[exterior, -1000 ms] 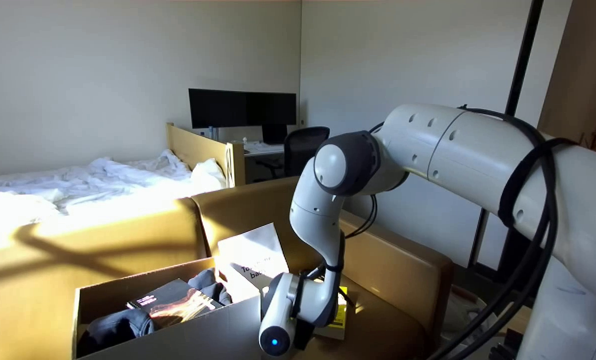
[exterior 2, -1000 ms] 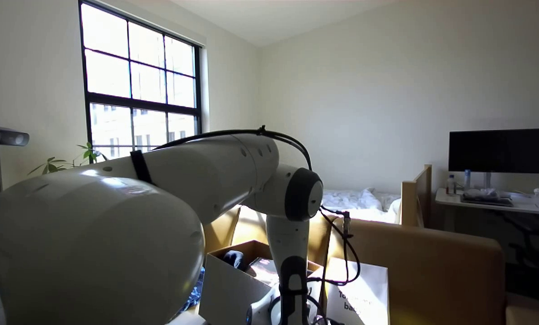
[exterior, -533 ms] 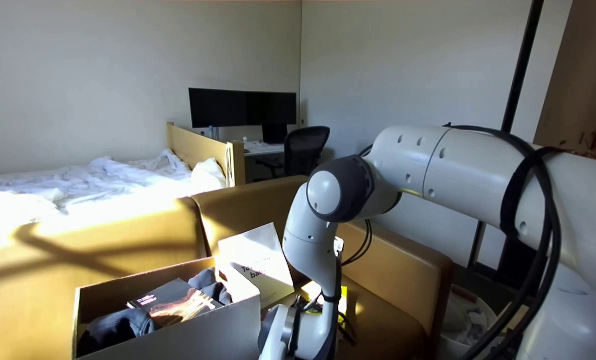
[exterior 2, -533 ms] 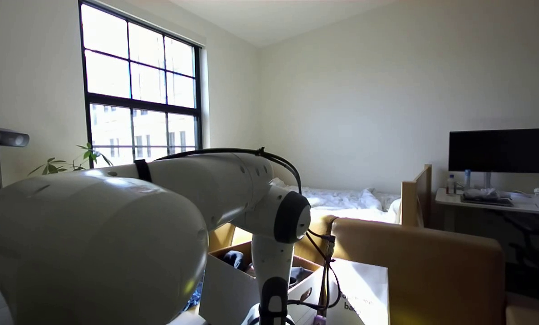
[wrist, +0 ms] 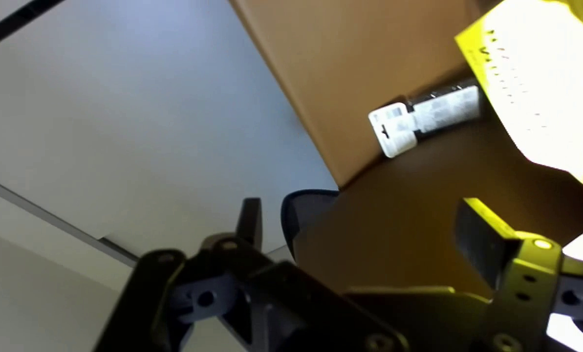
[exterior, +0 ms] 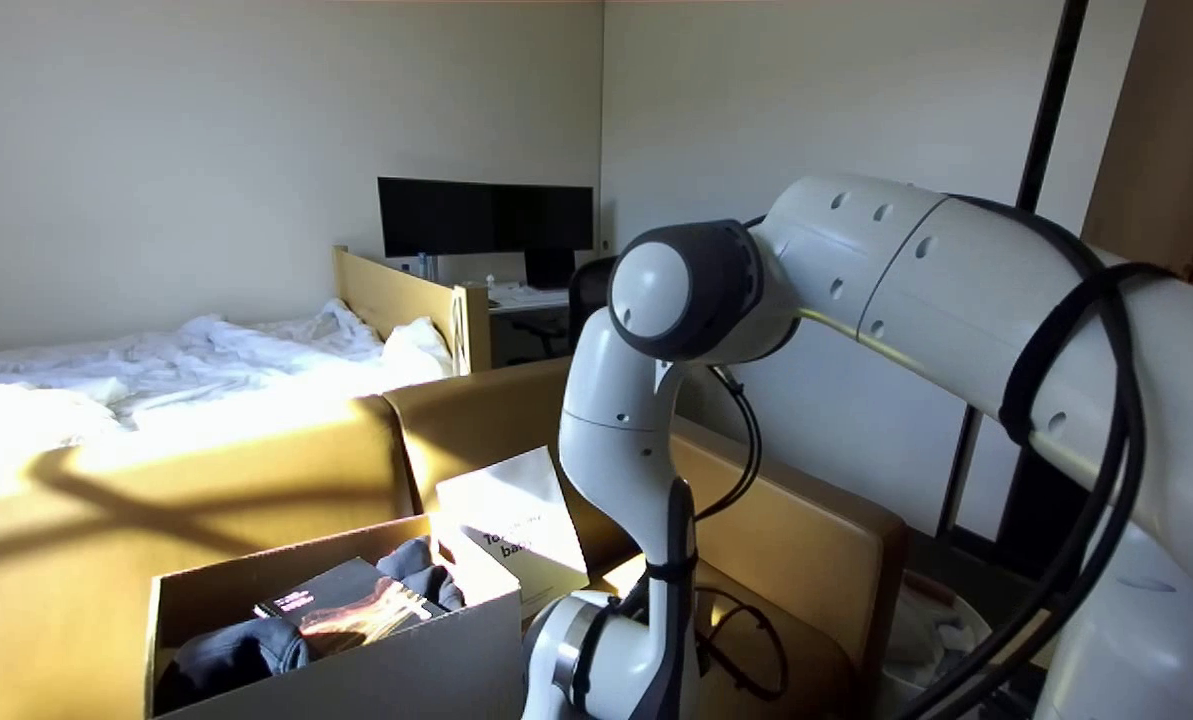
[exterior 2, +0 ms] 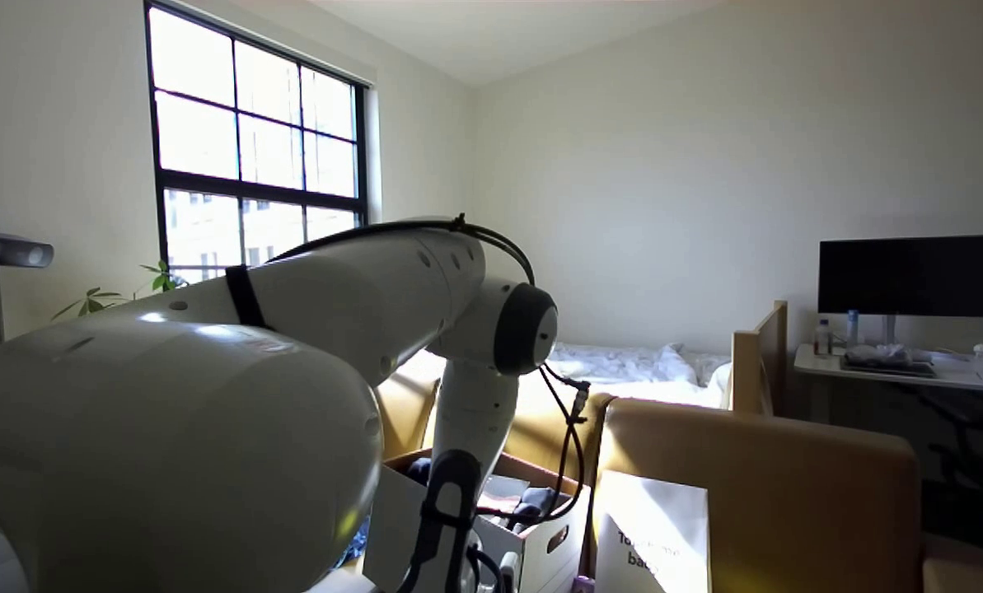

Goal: Put the black and yellow books in the box, respectively

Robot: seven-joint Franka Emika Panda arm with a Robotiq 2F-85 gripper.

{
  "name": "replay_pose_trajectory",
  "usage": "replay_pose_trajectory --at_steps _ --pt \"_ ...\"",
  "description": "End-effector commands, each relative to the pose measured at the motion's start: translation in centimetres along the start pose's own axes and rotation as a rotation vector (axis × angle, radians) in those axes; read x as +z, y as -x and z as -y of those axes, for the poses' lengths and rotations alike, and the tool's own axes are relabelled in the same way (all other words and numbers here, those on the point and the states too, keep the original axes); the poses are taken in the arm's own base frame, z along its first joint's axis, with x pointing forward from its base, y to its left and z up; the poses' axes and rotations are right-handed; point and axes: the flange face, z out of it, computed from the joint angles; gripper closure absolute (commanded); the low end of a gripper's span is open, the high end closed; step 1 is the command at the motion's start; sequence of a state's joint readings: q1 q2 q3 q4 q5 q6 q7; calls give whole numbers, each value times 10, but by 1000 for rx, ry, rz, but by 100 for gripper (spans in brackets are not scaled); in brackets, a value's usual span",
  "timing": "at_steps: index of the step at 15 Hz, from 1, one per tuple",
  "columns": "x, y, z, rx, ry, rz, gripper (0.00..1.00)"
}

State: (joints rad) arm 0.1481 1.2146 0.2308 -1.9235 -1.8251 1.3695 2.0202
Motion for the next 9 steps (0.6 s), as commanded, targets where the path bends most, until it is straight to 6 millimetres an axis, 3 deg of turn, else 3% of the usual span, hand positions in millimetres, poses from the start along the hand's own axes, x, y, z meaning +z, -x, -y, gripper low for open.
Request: replay_pose_trajectory --at_steps 1,2,5,9 --pt "18 -27 -60 -81 76 19 0" --pt "7 -14 -28 -39 56 14 0" --pt "19 -33 -49 -40 79 9 0" --pt "19 -30 -51 -47 77 9 0"
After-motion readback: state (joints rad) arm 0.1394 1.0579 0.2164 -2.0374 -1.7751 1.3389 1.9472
